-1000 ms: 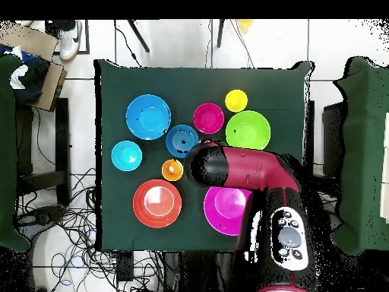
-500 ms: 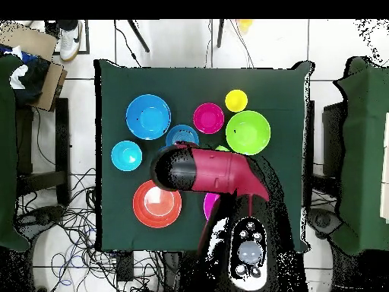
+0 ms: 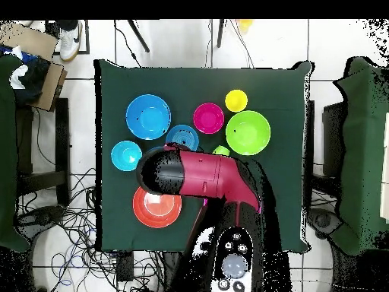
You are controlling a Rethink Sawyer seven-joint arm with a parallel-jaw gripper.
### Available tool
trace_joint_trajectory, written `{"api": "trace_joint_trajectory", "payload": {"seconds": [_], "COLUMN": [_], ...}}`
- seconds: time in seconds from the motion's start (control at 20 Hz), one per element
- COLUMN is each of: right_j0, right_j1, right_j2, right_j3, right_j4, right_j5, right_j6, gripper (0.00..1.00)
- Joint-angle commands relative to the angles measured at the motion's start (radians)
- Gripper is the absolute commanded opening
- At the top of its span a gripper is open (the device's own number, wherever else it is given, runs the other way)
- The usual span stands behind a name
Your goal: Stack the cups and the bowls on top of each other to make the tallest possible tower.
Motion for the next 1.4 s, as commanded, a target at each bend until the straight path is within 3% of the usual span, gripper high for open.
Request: {"api": "trace_joint_trajectory", "payload": {"seconds": [0.05, 0.45, 0.75, 1.4], "right_j0": [-0.014, -0.02, -0.047, -0.051], "right_j1": [0.034, 0.028, 0.098, 0.193], "right_j2": [0.017, 0.015, 0.051, 0.062], "right_j3": [0.059, 0.071, 0.081, 0.044], "right_j4": [0.015, 0.02, 0.033, 0.05], "right_j5": [0.05, 0.045, -0.076, -0.203], "right_j6": [0.125, 0.109, 0.12, 0.131], "gripper": [1.0, 1.0, 1.0, 1.0]}}
